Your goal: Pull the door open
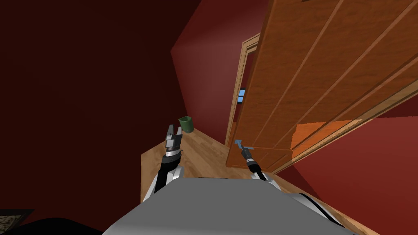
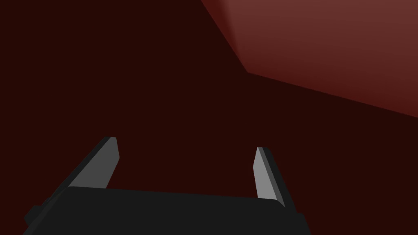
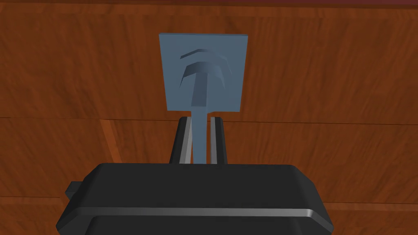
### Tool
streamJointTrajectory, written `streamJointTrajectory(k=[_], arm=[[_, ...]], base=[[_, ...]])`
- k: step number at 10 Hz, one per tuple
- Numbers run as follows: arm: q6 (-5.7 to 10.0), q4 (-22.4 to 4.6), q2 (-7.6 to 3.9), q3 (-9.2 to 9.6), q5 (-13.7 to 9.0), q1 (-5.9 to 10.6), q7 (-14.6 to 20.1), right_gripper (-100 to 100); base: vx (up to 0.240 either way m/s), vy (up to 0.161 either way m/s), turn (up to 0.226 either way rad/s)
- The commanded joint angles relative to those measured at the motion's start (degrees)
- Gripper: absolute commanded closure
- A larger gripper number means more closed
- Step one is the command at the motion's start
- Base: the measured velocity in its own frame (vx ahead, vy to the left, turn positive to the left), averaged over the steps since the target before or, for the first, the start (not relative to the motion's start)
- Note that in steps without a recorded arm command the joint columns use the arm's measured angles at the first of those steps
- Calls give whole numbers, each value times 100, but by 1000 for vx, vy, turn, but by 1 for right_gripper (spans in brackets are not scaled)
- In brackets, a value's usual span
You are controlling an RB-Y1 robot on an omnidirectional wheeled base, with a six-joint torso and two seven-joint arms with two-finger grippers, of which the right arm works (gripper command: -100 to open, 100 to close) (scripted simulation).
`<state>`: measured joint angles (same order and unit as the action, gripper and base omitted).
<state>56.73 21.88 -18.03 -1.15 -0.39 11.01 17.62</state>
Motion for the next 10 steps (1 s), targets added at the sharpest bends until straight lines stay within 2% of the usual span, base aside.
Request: streamJointTrajectory(k=[1, 3, 5, 7, 9, 10], arm=[[12, 38, -5, 18, 12, -42, 19, 100], [9, 62, 11, 36, 24, -39, 23, 100], [-17, 162, 14, 157, 41, -107, 51, 100], [-53, 364, -14, 373, 58, -211, 96, 100], [-53, 364, -14, 373, 58, -211, 96, 100], [-70, 486, -36, 505, 66, -275, 127, 100]], base=[[-232, -116, 136], [-149, -66, 76], [115, 2, 25], [144, -20, 24], [44, -21, 13], [-27, -14, -1]])
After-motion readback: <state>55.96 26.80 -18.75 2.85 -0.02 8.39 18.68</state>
